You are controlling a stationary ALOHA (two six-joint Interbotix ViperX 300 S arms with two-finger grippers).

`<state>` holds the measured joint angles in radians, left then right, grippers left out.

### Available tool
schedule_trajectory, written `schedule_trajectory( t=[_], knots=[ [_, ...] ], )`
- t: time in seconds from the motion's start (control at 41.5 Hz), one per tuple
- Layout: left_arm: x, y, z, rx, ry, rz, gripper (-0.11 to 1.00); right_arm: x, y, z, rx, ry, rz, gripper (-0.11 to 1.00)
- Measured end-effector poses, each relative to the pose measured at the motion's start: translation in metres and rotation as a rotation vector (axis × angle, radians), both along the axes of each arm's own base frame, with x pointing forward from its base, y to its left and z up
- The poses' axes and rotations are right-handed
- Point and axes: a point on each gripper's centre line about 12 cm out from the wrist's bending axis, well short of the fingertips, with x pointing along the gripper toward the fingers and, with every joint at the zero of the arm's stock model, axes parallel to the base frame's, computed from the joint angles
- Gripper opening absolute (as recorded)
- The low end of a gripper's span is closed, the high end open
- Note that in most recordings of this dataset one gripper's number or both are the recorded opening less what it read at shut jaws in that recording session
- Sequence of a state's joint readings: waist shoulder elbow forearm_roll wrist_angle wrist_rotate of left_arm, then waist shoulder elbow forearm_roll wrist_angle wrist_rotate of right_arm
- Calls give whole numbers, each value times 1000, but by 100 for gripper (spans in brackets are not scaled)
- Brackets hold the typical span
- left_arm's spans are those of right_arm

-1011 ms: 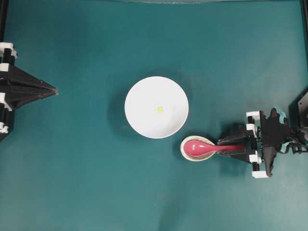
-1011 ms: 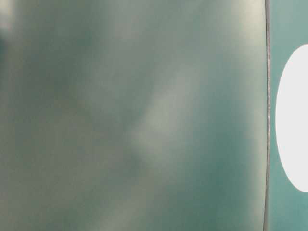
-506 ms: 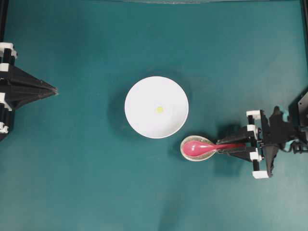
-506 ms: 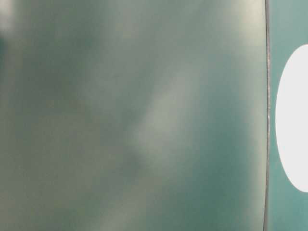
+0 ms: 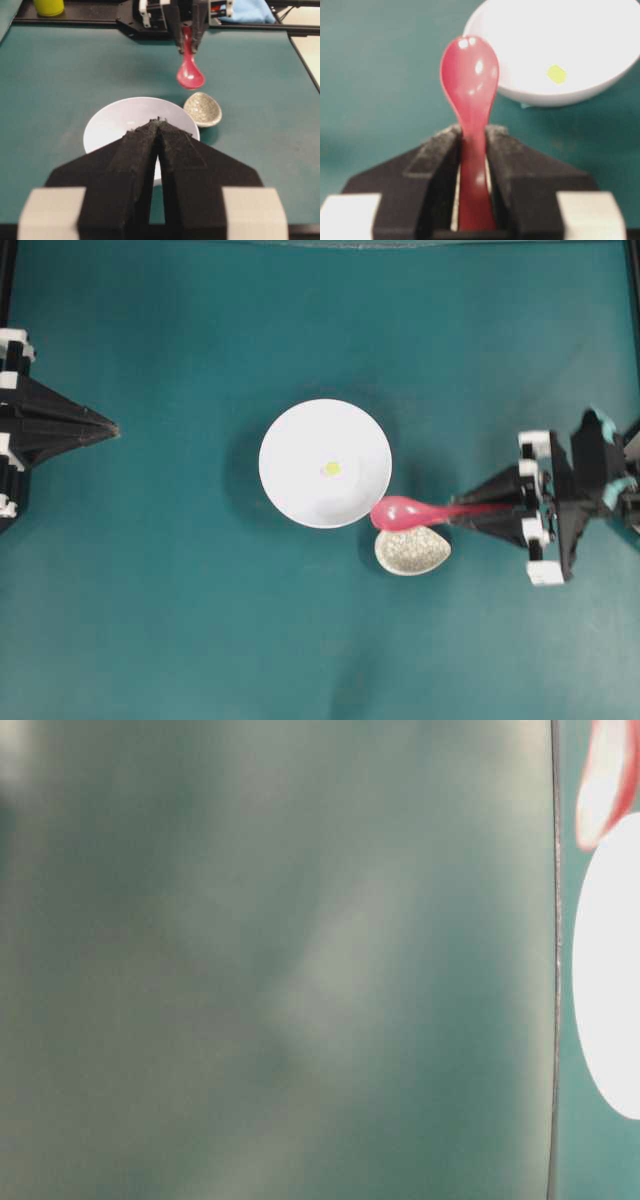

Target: Scoop the yellow hexagonal prism block from the bowl with a spoon using the right arm.

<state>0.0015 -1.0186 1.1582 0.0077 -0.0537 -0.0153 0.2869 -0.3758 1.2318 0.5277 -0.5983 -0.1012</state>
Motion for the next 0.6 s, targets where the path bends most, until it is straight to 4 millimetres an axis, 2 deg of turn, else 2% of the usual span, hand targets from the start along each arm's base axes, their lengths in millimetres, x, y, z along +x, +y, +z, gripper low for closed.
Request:
schedule_trajectory(
  t=[0.313, 0.602],
  knots=[
    [0, 0, 0, 2, -3, 0, 2, 26, -30, 52, 90, 169, -5, 25],
    [0, 0, 0, 3, -3, 0, 2, 52, -59, 78, 161, 322, -17, 25]
  ],
)
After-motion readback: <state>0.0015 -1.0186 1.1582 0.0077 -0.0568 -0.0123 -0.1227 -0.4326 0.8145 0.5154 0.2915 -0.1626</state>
